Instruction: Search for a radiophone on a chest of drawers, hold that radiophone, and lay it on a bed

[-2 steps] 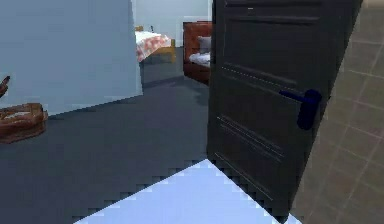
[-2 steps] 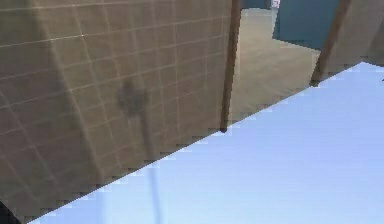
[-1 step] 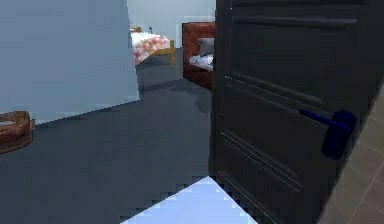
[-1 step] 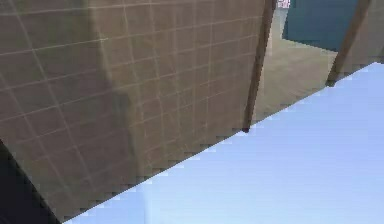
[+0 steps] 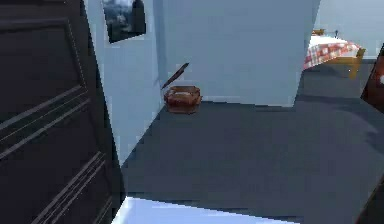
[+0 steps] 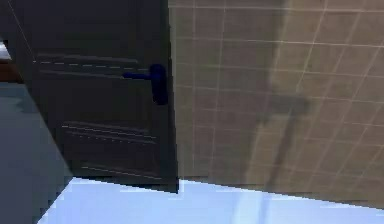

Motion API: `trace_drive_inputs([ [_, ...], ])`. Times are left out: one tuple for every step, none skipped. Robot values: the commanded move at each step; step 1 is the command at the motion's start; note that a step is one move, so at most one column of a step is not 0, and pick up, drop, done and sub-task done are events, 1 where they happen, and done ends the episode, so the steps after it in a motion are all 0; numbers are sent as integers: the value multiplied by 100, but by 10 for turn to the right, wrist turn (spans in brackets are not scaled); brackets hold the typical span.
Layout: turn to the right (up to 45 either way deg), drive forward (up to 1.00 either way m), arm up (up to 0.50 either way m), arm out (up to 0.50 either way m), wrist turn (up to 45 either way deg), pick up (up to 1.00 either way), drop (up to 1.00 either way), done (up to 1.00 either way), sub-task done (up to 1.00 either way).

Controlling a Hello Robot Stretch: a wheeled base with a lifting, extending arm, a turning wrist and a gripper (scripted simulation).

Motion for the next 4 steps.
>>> trace_drive_inputs([
  [-420,0,0,0,0,0,0,0,0],
  [0,10,0,0,0,0,0,0,0],
  [450,0,0,0,0,0,0,0,0],
  [330,0,0,0,0,0,0,0,0],
])
